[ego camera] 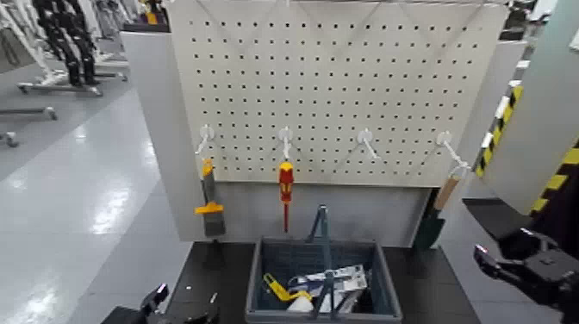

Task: Put the tool with the wooden handle into the crate.

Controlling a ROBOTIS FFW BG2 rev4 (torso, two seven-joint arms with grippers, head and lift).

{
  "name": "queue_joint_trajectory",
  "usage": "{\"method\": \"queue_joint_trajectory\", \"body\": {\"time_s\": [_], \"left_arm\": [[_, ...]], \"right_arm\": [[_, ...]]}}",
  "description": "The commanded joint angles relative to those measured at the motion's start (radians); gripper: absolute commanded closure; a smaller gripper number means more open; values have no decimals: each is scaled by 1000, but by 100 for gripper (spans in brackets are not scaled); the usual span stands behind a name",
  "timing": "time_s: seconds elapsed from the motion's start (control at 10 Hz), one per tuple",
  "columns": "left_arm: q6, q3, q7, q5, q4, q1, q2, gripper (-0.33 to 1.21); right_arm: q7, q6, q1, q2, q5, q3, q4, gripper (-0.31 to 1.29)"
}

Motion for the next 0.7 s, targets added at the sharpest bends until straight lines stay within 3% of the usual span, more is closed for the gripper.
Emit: {"method": "queue_joint_trajectory", "body": {"time_s": [0.1, 0.4, 0.7], "left_arm": [[-1, -1, 0, 0, 2, -3, -1, 11], [-1, -4, 0, 0, 5, -6, -3, 11], [-1, -7, -2, 0, 9, -12, -4, 11]], "right_arm": [[44, 31, -71, -66, -19, 14, 86, 13], [90, 31, -166, -130, -32, 56, 196, 13], [133, 25, -269, -178, -38, 139, 308, 13]]}}
